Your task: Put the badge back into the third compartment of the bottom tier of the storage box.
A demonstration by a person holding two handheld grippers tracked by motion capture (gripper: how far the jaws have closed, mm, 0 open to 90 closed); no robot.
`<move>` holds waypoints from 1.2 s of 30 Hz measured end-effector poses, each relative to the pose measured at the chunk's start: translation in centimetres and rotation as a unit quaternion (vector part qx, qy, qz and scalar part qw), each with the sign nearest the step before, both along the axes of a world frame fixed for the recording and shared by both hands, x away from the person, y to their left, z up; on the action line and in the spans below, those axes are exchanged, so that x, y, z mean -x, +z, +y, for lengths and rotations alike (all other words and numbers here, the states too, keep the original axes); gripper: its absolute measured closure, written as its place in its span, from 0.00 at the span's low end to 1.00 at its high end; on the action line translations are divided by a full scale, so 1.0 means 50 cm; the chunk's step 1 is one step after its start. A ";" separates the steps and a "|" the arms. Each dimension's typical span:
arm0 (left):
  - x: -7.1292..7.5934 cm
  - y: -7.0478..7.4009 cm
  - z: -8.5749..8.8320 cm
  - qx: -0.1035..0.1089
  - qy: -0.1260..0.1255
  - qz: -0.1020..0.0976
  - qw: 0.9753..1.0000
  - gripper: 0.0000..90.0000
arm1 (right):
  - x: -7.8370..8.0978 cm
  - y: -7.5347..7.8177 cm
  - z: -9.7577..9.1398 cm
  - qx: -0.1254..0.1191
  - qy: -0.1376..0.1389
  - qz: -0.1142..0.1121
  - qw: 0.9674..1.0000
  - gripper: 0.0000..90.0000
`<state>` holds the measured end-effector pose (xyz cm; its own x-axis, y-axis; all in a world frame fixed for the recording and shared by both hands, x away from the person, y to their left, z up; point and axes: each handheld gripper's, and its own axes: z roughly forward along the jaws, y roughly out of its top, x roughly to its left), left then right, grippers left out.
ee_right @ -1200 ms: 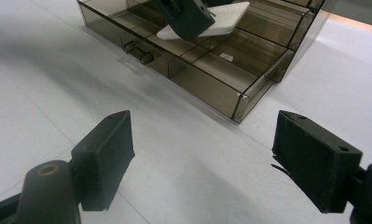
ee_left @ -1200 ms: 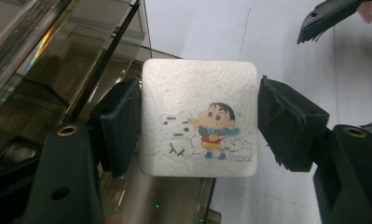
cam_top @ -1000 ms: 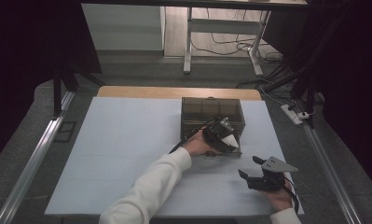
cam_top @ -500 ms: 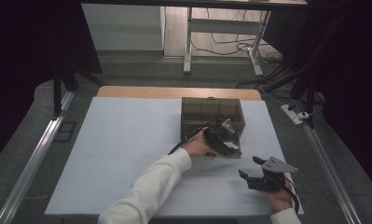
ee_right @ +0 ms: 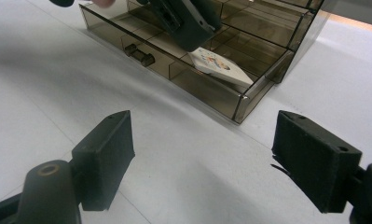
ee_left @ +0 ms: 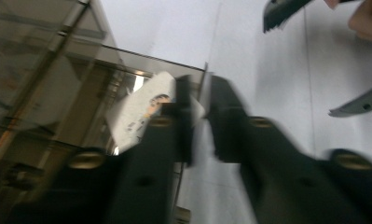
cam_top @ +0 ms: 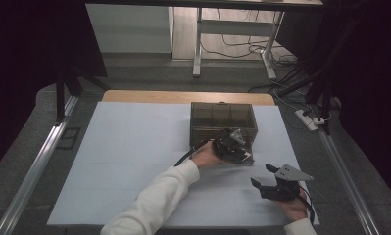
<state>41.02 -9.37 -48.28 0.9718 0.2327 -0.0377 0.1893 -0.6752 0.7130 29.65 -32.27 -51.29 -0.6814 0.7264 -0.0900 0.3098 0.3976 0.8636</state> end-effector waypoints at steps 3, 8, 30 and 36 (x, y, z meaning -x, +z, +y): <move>0.005 -0.007 -0.006 -0.008 -0.012 0.007 1.000 0.99 | 0.000 0.000 0.000 -0.001 0.000 0.000 1.000 0.23; 0.014 -0.016 -0.018 -0.019 -0.014 -0.005 1.000 0.99 | 0.000 0.000 0.000 0.000 0.000 0.000 1.000 0.23; 0.014 0.006 0.009 0.012 0.015 -0.014 1.000 0.99 | 0.003 0.002 0.000 -0.001 0.000 -0.003 1.000 0.23; 0.041 0.020 0.082 0.026 0.044 -0.012 0.999 0.99 | 0.003 0.002 0.000 0.002 -0.002 -0.003 1.000 0.23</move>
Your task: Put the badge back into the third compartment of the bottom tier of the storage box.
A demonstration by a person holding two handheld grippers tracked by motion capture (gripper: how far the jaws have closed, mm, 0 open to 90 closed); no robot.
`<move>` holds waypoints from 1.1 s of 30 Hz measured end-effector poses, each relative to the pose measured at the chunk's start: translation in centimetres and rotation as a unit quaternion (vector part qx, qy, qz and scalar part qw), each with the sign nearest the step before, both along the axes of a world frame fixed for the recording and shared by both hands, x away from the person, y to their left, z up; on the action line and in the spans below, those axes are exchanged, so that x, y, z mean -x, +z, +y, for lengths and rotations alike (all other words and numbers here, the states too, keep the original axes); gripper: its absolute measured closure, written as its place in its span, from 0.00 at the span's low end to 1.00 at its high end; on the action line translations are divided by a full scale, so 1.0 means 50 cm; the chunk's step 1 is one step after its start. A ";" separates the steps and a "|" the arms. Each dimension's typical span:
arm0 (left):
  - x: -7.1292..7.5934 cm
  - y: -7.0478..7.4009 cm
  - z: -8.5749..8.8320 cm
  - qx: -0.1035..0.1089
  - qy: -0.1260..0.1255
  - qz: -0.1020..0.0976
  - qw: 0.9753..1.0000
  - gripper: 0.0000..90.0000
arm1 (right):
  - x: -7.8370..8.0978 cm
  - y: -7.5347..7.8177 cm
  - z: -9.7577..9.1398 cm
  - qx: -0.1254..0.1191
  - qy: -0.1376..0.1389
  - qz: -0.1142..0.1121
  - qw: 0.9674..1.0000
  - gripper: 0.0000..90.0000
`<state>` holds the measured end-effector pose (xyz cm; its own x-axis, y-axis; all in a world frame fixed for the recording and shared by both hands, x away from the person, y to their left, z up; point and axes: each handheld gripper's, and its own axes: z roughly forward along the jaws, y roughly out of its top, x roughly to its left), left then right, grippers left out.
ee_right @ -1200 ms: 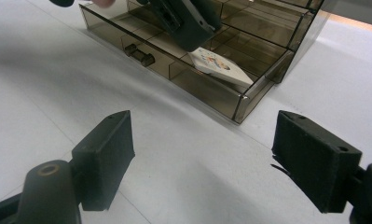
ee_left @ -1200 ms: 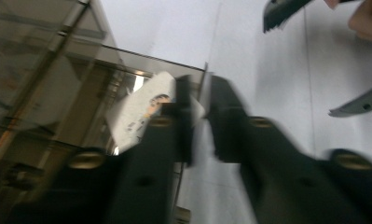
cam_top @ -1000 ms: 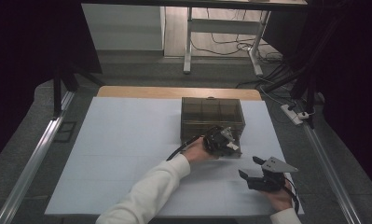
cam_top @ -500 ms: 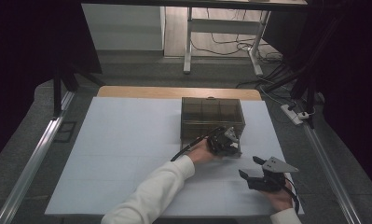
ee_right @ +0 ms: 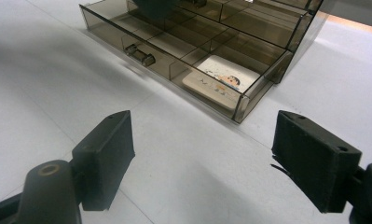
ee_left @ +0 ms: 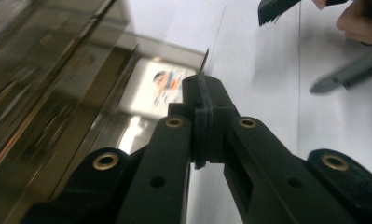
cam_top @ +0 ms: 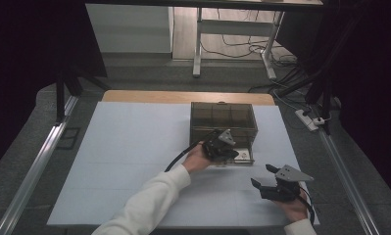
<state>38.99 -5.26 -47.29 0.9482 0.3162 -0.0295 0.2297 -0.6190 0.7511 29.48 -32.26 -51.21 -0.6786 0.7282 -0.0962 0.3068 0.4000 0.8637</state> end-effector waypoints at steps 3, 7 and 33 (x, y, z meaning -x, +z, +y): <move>0.015 0.007 0.052 0.007 0.017 -0.002 1.000 0.99 | 0.001 0.000 0.000 0.002 -0.002 0.000 1.000 0.23; 0.033 0.012 0.121 0.016 0.046 -0.001 0.999 0.95 | 0.001 -0.001 0.000 0.004 -0.004 0.002 1.000 0.23; 0.180 -0.015 0.410 0.061 0.171 0.013 0.983 0.40 | -0.002 -0.003 0.002 0.012 -0.007 0.003 1.000 0.23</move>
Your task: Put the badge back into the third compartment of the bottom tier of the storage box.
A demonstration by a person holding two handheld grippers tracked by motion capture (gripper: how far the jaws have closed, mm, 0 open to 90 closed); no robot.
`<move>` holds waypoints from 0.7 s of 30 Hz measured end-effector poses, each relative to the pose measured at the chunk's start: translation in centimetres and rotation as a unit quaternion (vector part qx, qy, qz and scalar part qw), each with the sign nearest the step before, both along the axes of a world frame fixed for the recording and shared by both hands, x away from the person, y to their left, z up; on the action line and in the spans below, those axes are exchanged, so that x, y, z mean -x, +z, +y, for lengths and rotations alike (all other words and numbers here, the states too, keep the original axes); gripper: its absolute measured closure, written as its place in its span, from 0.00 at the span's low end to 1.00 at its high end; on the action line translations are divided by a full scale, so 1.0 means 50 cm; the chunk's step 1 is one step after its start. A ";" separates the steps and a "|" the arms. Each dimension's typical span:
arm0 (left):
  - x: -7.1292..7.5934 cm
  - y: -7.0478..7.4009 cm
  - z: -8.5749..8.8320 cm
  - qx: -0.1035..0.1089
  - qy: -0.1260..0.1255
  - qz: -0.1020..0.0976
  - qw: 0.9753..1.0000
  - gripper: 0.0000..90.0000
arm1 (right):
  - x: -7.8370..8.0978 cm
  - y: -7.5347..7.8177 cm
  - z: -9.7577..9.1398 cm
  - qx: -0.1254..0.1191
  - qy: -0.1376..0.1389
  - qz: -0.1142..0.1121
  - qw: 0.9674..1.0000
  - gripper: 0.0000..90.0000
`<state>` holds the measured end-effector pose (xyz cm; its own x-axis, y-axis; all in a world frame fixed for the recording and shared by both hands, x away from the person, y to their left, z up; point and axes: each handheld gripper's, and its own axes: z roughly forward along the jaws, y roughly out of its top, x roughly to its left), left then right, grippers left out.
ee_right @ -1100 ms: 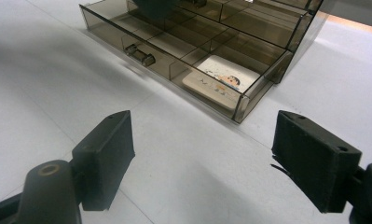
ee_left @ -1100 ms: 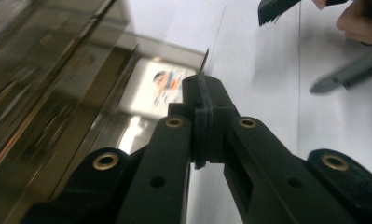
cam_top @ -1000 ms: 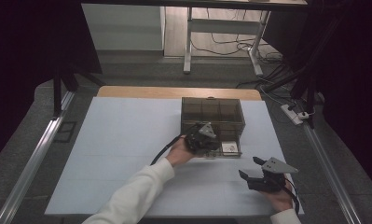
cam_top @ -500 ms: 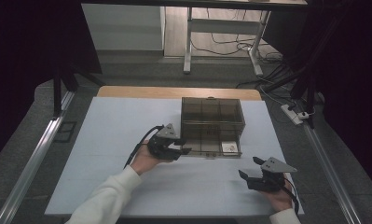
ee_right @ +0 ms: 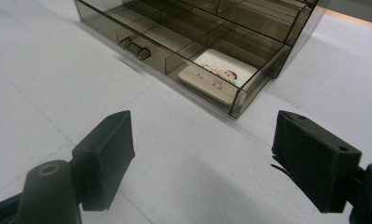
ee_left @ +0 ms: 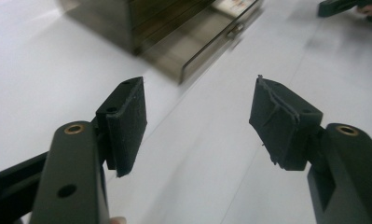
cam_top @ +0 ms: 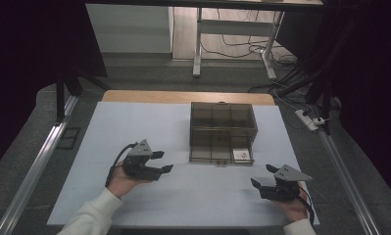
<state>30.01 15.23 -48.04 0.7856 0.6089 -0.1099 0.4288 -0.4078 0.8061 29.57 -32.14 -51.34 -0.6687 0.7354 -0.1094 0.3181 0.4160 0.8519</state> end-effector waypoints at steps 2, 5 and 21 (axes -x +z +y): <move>0.012 -0.012 0.024 -0.002 0.014 0.002 1.000 0.39 | 0.000 0.000 0.000 0.000 0.001 0.000 1.000 0.23; 0.022 -0.024 0.045 -0.009 0.030 0.004 0.999 0.39 | -0.001 0.000 0.001 0.001 0.004 0.001 1.000 0.23; 0.071 -0.057 0.102 -0.028 0.067 0.000 0.997 0.37 | 0.000 0.002 0.005 -0.002 0.015 -0.006 1.000 0.23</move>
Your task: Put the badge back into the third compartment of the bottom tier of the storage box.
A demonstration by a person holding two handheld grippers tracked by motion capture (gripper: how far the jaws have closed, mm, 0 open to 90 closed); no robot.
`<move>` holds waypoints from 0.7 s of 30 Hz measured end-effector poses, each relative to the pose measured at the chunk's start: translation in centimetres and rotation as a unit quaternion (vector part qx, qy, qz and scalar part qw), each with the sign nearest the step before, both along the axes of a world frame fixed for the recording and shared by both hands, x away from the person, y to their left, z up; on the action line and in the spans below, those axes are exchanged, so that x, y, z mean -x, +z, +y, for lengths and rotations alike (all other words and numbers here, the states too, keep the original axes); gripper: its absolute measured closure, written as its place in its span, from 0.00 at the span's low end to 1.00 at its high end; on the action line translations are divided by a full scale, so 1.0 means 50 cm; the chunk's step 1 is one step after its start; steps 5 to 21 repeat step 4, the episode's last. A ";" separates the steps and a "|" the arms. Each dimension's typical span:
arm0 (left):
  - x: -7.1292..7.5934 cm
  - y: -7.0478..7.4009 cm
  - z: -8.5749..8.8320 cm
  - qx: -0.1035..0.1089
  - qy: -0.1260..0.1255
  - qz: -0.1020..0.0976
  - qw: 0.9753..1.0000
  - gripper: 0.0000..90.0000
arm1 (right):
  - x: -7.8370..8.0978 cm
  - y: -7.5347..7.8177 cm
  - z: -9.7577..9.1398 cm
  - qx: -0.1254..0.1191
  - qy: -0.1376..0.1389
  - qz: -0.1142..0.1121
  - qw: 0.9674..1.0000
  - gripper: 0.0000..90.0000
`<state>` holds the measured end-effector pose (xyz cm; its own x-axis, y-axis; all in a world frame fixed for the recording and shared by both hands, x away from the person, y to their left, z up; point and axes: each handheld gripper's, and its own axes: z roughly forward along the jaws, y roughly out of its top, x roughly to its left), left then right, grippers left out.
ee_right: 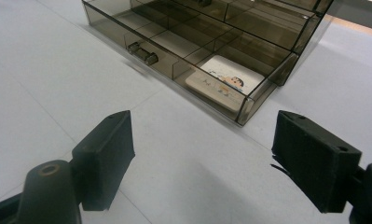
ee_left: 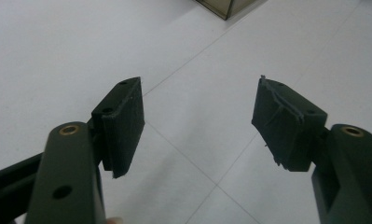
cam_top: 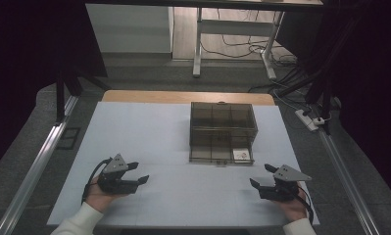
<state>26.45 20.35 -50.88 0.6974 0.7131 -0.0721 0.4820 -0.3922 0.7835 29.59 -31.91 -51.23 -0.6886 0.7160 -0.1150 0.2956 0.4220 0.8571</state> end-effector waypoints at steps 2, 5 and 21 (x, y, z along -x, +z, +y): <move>-0.002 -0.001 0.002 0.000 0.003 0.000 1.000 0.37 | 0.001 0.001 0.000 0.000 0.000 -0.001 1.000 0.23; -0.004 -0.003 0.004 0.001 0.006 0.001 1.000 0.37 | 0.001 0.002 0.000 -0.002 0.002 -0.003 1.000 0.23; -0.004 -0.003 0.004 0.001 0.006 0.001 1.000 0.37 | 0.001 0.002 0.000 -0.002 0.002 -0.003 1.000 0.23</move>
